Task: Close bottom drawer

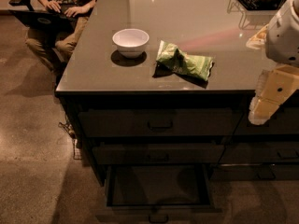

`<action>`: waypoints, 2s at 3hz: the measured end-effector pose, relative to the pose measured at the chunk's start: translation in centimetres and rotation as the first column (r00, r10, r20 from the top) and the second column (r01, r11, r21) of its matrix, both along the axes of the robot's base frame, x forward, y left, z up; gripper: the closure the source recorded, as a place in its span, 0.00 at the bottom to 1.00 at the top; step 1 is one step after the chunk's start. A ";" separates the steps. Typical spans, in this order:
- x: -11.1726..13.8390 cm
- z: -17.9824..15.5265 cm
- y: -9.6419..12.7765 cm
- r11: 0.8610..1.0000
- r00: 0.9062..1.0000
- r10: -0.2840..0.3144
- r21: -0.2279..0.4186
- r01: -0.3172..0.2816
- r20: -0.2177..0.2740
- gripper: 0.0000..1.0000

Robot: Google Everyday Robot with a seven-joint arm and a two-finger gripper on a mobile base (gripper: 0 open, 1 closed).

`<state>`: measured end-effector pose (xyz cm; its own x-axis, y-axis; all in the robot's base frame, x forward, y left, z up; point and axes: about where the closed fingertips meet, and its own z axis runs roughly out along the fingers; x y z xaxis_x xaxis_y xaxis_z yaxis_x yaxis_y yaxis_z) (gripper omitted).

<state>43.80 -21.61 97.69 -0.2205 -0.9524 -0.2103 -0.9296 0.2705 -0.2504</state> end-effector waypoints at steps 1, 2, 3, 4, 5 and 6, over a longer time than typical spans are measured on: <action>0.0 0.0 0.0 1.000 1.000 0.000 0.000 0.000 0.000 0.00; 0.3 -0.8 -1.1 0.999 1.000 -0.025 0.034 0.025 -0.004 0.00; 1.0 -5.1 -2.2 0.997 0.998 -0.048 0.053 0.050 -0.052 0.00; 1.3 -11.7 -2.4 0.993 0.987 -0.069 0.087 0.082 -0.145 0.00; 1.1 -17.9 -1.5 0.986 0.966 -0.079 0.122 0.112 -0.247 0.00; 0.6 -24.2 0.9 0.975 0.934 -0.067 0.175 0.135 -0.350 0.00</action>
Offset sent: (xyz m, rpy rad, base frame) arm 0.0072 -0.0260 -0.0237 0.0791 0.0293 -0.0578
